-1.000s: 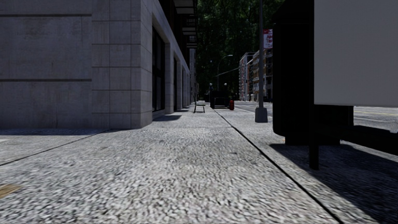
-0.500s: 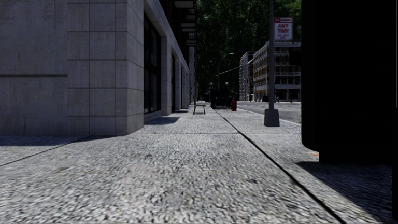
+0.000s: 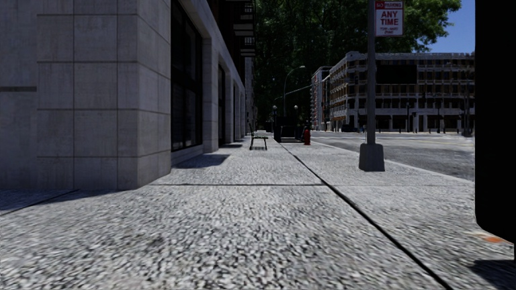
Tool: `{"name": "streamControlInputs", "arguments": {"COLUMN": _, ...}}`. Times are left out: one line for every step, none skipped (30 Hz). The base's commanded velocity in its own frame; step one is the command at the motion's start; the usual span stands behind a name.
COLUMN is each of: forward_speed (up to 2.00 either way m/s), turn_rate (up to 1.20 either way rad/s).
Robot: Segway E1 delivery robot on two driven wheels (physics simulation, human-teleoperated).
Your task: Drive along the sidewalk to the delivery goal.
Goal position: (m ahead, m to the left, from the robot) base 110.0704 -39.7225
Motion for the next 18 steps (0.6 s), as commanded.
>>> {"name": "streamControlInputs", "arguments": {"forward_speed": 2.0, "turn_rate": 0.0}}
{"name": "streamControlInputs", "arguments": {"forward_speed": 2.0, "turn_rate": 0.0}}
{"name": "streamControlInputs", "arguments": {"forward_speed": 2.0, "turn_rate": 0.0}}
{"name": "streamControlInputs", "arguments": {"forward_speed": 2.0, "turn_rate": 0.0}}
{"name": "streamControlInputs", "arguments": {"forward_speed": 2.0, "turn_rate": 0.0}}
{"name": "streamControlInputs", "arguments": {"forward_speed": 2.0, "turn_rate": 0.0}}
{"name": "streamControlInputs", "arguments": {"forward_speed": 2.0, "turn_rate": 0.0}}
{"name": "streamControlInputs", "arguments": {"forward_speed": 2.0, "turn_rate": 0.0}}
{"name": "streamControlInputs", "arguments": {"forward_speed": 2.0, "turn_rate": 0.0}}
{"name": "streamControlInputs", "arguments": {"forward_speed": 2.0, "turn_rate": 0.0}}
{"name": "streamControlInputs", "arguments": {"forward_speed": 2.0, "turn_rate": -0.01}}
{"name": "streamControlInputs", "arguments": {"forward_speed": 2.0, "turn_rate": -0.05}}
{"name": "streamControlInputs", "arguments": {"forward_speed": 2.0, "turn_rate": -0.06}}
{"name": "streamControlInputs", "arguments": {"forward_speed": 2.0, "turn_rate": -0.07}}
{"name": "streamControlInputs", "arguments": {"forward_speed": 2.0, "turn_rate": -0.08}}
{"name": "streamControlInputs", "arguments": {"forward_speed": 2.0, "turn_rate": -0.1}}
{"name": "streamControlInputs", "arguments": {"forward_speed": 2.0, "turn_rate": -0.1}}
{"name": "streamControlInputs", "arguments": {"forward_speed": 2.0, "turn_rate": -0.1}}
